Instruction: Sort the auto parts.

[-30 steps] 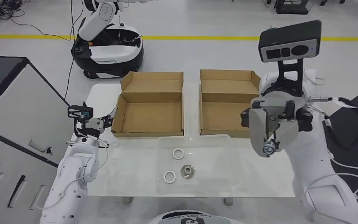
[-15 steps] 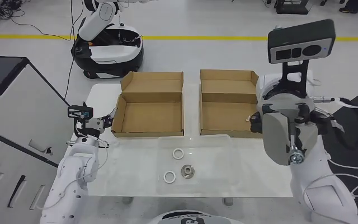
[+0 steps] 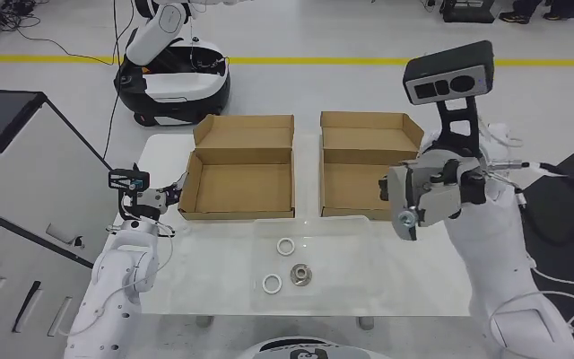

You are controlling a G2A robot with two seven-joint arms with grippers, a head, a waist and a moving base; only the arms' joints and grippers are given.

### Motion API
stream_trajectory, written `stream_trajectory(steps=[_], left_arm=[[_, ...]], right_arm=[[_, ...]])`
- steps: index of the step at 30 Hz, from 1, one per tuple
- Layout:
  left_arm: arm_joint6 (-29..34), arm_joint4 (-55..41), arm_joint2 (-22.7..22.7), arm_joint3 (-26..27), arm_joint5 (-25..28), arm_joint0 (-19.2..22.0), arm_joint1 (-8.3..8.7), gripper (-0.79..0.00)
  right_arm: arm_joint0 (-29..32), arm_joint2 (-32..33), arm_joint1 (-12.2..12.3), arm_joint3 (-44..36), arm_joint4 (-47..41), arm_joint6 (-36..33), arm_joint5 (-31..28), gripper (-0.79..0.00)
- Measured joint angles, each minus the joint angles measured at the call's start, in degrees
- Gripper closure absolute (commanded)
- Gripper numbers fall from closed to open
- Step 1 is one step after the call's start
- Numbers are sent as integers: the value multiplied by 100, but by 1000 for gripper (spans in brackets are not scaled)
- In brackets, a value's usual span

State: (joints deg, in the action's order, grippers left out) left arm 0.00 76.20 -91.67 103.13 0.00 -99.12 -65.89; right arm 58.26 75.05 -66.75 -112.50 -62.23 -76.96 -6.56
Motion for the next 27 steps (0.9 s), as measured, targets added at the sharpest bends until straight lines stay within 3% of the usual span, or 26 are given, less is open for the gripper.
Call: stream_trajectory(steps=[5,9,15,22,27], left_arm=[[0,0,0,0,0,0,0,-785],[0,0,0,0,0,0,0,-785],[0,0,0,0,0,0,0,-785],[0,0,0,0,0,0,0,-785],[0,0,0,0,0,0,0,-785]], right_arm=[[643,945,161,-220,502,10,612,0],[1106,1838,325,-414,1295,-9,1432,0],[1102,2647,605,-675,2918,-536,2815,0],[581,2241,1188,-421,4551,-564,2823,0],[-252,1574,1723,134,5393,-637,2753,0]])
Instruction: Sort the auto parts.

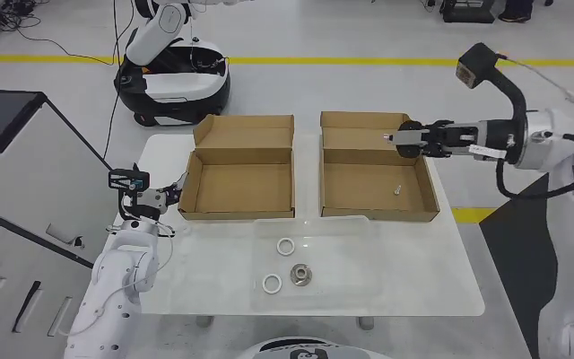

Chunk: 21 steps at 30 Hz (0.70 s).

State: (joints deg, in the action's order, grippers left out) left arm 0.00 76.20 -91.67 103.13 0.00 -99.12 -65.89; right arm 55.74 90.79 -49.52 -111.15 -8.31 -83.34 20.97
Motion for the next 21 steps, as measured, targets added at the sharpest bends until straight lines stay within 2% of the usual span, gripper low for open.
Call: stream_trajectory(steps=[6,10,14,21], left_arm=[[0,0,0,0,0,0,0,-785],[0,0,0,0,0,0,0,-785],[0,0,0,0,0,0,0,-785],[0,0,0,0,0,0,0,-785]], right_arm=[[-1425,-1411,493,821,693,-147,-148,0],[-2441,-2575,663,1420,984,-305,-306,0],[-3377,-3781,692,1978,1258,-436,-437,0],[-4721,-5897,499,2756,1278,-466,-466,0]])
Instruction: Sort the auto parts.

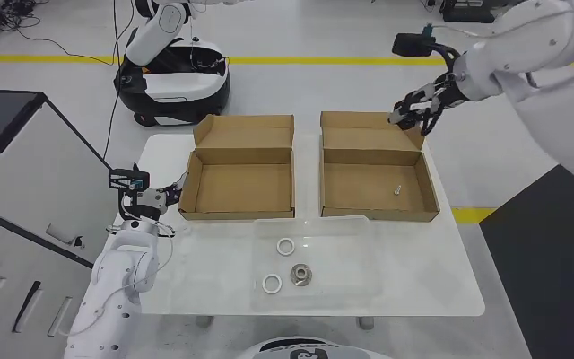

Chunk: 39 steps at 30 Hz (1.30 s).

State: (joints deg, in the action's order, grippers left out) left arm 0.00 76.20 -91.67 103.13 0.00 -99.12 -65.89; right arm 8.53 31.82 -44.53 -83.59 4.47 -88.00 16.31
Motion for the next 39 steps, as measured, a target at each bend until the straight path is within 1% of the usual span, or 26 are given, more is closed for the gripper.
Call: stream_trajectory(steps=[6,9,11,17,24,39], left_arm=[[0,0,0,0,0,0,0,-785],[0,0,0,0,0,0,0,-785],[0,0,0,0,0,0,0,-785],[0,0,0,0,0,0,0,-785],[0,0,0,0,0,0,0,-785],[0,0,0,0,0,0,0,-785]], right_arm=[[-597,-1471,-295,570,-283,34,32,0],[-769,-2053,-459,800,-451,100,98,0],[-761,-2271,-560,945,-473,106,105,0],[-314,-2206,-902,1507,29,72,71,0],[126,-2208,-1286,2182,177,185,183,0],[559,-2208,-1892,3279,320,91,90,0]])
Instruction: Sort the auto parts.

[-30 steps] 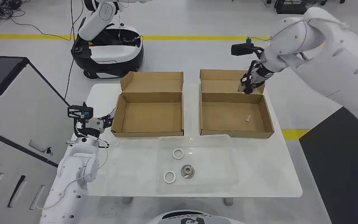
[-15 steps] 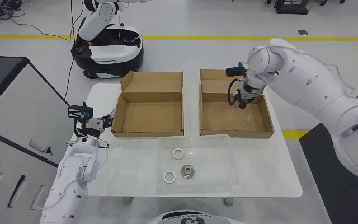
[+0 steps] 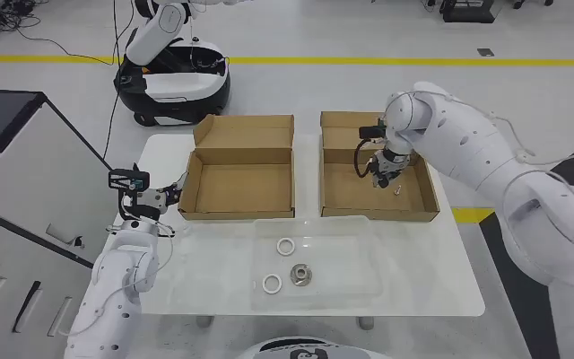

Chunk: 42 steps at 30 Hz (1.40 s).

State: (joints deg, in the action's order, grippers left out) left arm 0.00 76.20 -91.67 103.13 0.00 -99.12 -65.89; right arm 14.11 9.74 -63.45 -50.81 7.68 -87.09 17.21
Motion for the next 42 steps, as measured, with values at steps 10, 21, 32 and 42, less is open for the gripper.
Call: stream_trajectory(steps=[10,21,32,42], left_arm=[[0,0,0,0,0,0,0,-785],[0,0,0,0,0,0,0,-785],[0,0,0,0,0,0,0,-785],[0,0,0,0,0,0,0,-785]], right_arm=[[188,0,-343,637,194,-9,-10,0],[320,0,-626,1365,425,356,354,0],[415,0,-834,1735,487,682,679,0],[414,1,-888,1709,431,957,955,0]])
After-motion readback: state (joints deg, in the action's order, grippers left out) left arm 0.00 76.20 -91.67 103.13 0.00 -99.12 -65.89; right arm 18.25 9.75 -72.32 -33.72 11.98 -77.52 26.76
